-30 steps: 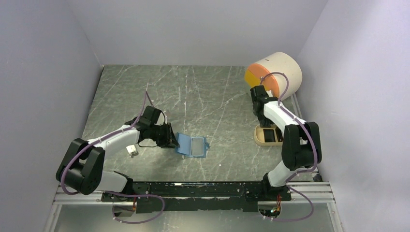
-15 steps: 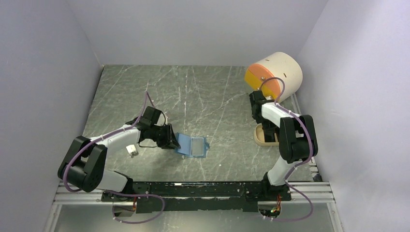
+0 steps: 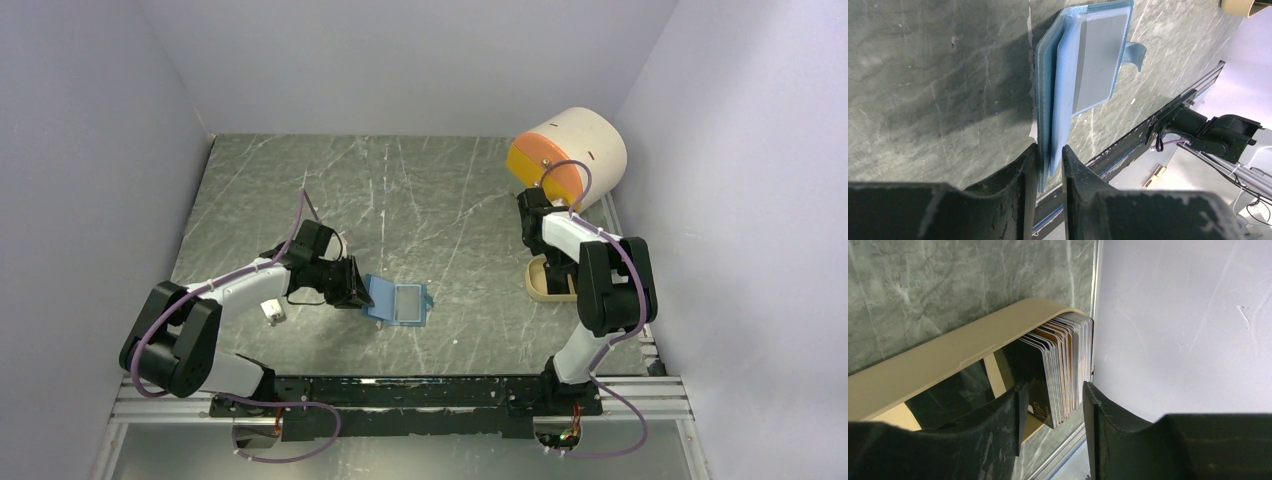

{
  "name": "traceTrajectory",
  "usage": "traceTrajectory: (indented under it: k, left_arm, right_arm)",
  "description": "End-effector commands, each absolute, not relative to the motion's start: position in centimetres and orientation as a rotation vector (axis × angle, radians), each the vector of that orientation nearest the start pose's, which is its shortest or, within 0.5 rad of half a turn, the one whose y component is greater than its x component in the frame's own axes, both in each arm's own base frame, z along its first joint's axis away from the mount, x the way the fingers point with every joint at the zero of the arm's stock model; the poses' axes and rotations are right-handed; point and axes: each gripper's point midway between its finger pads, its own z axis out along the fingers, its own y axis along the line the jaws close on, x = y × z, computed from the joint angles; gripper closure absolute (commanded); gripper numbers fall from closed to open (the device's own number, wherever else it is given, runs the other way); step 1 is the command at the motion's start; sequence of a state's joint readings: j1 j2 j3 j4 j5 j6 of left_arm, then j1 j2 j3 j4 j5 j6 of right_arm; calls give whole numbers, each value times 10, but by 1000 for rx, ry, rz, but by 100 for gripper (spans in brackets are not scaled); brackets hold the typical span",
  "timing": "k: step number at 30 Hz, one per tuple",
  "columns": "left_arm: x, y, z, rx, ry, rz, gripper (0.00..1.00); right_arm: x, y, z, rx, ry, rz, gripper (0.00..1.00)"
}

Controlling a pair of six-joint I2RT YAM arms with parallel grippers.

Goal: Put the credit cards into the card holder
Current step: Pick up the credit card from the storage box.

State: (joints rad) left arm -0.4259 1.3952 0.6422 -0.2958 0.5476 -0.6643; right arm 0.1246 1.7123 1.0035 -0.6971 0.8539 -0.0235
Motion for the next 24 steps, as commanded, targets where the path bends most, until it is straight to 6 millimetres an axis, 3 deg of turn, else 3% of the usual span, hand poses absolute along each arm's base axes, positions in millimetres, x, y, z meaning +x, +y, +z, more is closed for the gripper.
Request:
traceTrajectory:
  k: [1, 24]
  left_arm:
    - [201, -217, 58, -81, 2752, -1102, 72]
    - [203, -217, 61, -76, 2741, -1110, 72]
  right_arm:
    - [282, -106, 69, -52, 2665, -1258, 54]
    - [283, -107, 85, -11, 2616, -1253, 78]
